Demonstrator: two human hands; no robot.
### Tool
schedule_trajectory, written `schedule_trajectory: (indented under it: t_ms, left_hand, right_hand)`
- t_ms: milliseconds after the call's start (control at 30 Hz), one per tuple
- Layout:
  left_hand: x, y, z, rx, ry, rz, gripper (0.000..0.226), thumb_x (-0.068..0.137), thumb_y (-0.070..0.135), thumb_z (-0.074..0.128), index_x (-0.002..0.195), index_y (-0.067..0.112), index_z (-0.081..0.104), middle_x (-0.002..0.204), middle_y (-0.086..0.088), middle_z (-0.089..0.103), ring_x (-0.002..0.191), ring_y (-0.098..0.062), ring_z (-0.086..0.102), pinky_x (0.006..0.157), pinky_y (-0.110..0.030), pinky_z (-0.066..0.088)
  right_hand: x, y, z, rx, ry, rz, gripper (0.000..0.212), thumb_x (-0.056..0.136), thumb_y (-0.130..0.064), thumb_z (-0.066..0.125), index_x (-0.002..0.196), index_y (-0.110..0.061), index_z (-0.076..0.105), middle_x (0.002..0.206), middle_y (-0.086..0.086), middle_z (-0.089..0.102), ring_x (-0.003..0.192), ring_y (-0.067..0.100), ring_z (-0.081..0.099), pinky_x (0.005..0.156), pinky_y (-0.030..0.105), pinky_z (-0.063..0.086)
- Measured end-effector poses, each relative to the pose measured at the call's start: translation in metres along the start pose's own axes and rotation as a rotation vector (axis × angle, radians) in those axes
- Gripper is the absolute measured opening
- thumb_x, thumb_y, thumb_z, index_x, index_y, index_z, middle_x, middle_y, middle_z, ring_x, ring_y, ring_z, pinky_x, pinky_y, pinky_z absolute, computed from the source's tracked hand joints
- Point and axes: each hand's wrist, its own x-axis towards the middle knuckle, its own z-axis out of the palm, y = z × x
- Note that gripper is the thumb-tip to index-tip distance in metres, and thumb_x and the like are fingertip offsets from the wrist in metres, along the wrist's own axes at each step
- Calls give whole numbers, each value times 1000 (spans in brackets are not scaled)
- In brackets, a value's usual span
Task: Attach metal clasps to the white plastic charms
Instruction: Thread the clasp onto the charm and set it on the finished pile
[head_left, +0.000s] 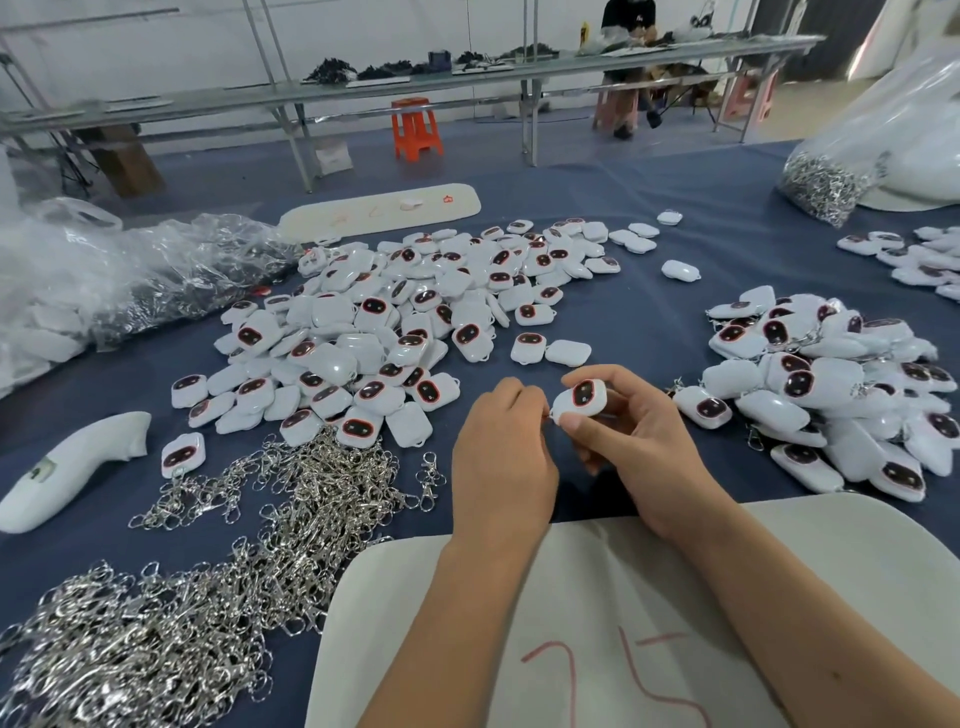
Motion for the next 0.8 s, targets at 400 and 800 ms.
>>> schedule_trajectory:
  t_ms: [400, 800]
  left_hand:
    - [-1, 7, 9, -1135, 142, -646, 16, 93, -1, 68, 86, 13, 72, 73, 1, 69, 69, -10, 62, 71, -24, 51]
    - [-1, -9, 0, -600, 204, -284, 16, 87, 1, 75, 86, 17, 78, 78, 11, 74, 75, -7, 68, 71, -15, 50]
  right_hand:
    - [3, 1, 0, 109, -8, 58, 31, 89, -20, 73, 119, -27, 73, 87, 3, 69, 67, 16, 58, 61, 22, 51]
    - [2, 3, 0, 121, 3, 80, 32, 79, -28, 81, 108, -18, 76, 86, 18, 74, 57, 17, 54, 49, 23, 45]
